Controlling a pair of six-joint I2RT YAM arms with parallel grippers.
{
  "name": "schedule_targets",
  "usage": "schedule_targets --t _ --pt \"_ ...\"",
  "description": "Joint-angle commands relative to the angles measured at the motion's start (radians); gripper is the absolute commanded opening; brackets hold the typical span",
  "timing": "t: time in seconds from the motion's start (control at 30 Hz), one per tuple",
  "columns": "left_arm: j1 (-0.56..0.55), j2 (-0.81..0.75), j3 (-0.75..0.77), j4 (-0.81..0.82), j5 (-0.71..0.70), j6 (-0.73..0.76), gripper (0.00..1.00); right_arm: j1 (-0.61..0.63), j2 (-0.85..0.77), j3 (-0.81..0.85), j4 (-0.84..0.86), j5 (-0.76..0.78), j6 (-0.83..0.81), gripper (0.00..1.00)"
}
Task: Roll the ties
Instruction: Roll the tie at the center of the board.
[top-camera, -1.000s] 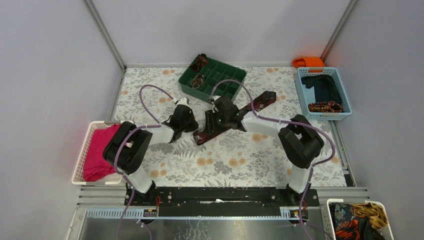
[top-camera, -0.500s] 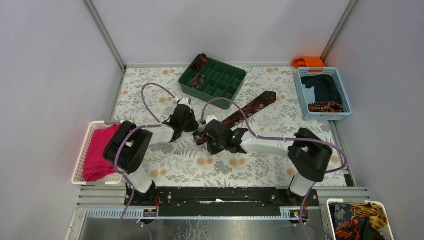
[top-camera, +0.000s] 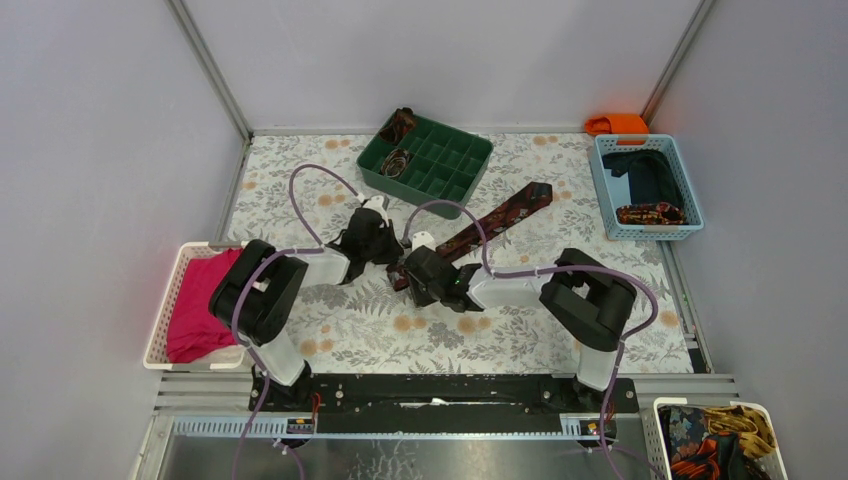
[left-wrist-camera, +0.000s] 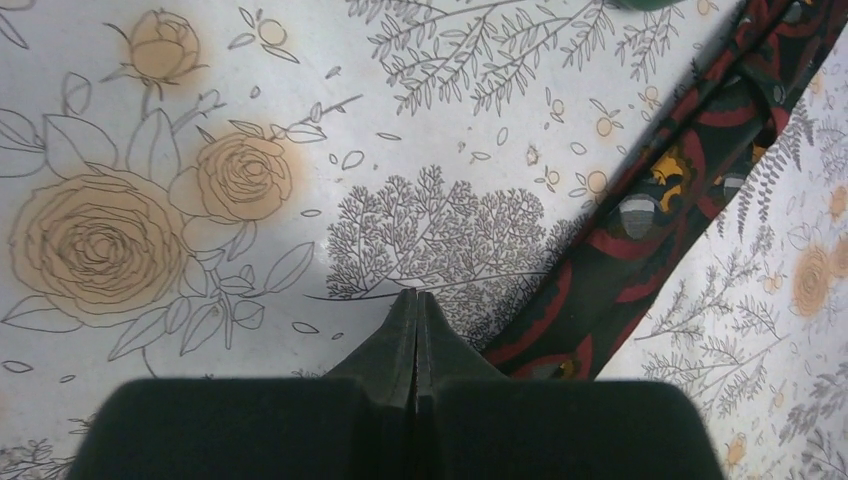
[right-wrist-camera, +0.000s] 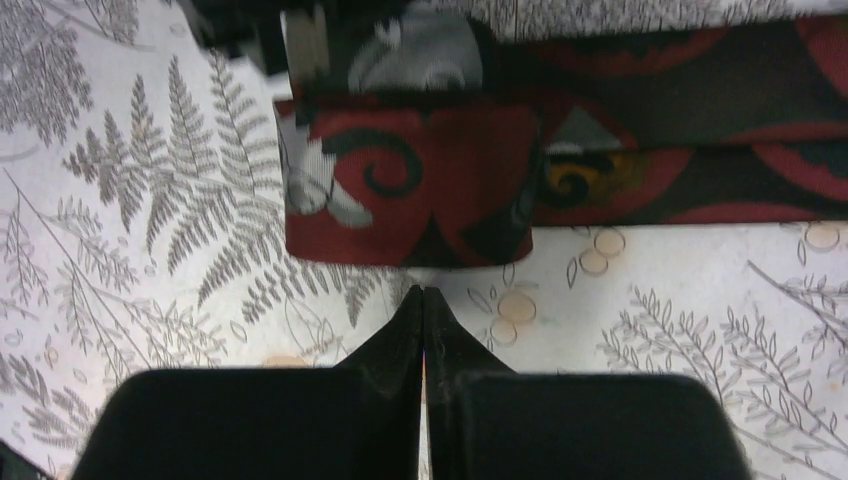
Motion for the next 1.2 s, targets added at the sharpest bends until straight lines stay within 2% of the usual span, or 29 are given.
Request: schedule_targets --t 0.0,0.3,0.43,0.53,0.67,0.9,0.97,1.0,1.07,1.17 --pt "-0.008 0.007 -0.025 0.066 0.073 -0.005 0.00 0.001 0.097 0.026 -0.034 0.100 0.005 0.00" --pt "-0.040 0.020 -0.019 0.061 0.131 0.000 0.00 -0.008 0.141 0.140 -0.079 0.140 -0.048 0.00" --pt "-0.043 0.041 0.001 0.030 0.103 0.013 0.00 -0.009 0.133 0.155 -0.117 0.128 -0.056 0.00" --pt "-0.042 0.039 0.024 -0.016 0.031 0.021 0.00 -0.009 0.116 0.140 -0.127 0.120 -0.058 0.00" --pt "-0.041 0.023 0.081 -0.132 -0.169 0.017 0.00 -0.007 0.051 0.098 -0.145 0.140 -0.061 0.00" --pt "-0.038 -0.014 0.266 -0.308 -0.422 0.003 0.00 -0.004 -0.134 0.064 -0.235 0.217 -0.107 0.05" --pt "-0.038 -0.069 0.301 -0.373 -0.474 -0.023 0.00 0.003 -0.186 0.067 -0.260 0.243 -0.134 0.11" --pt "-0.039 -0.134 0.300 -0.391 -0.490 -0.045 0.00 0.007 -0.209 0.074 -0.274 0.250 -0.155 0.19" --pt "-0.041 -0.266 0.276 -0.426 -0.533 -0.088 0.00 0.014 -0.221 0.104 -0.307 0.262 -0.188 0.22" --pt "-0.049 -0.501 0.202 -0.488 -0.586 -0.143 0.00 0.030 -0.186 0.178 -0.359 0.274 -0.233 0.33"
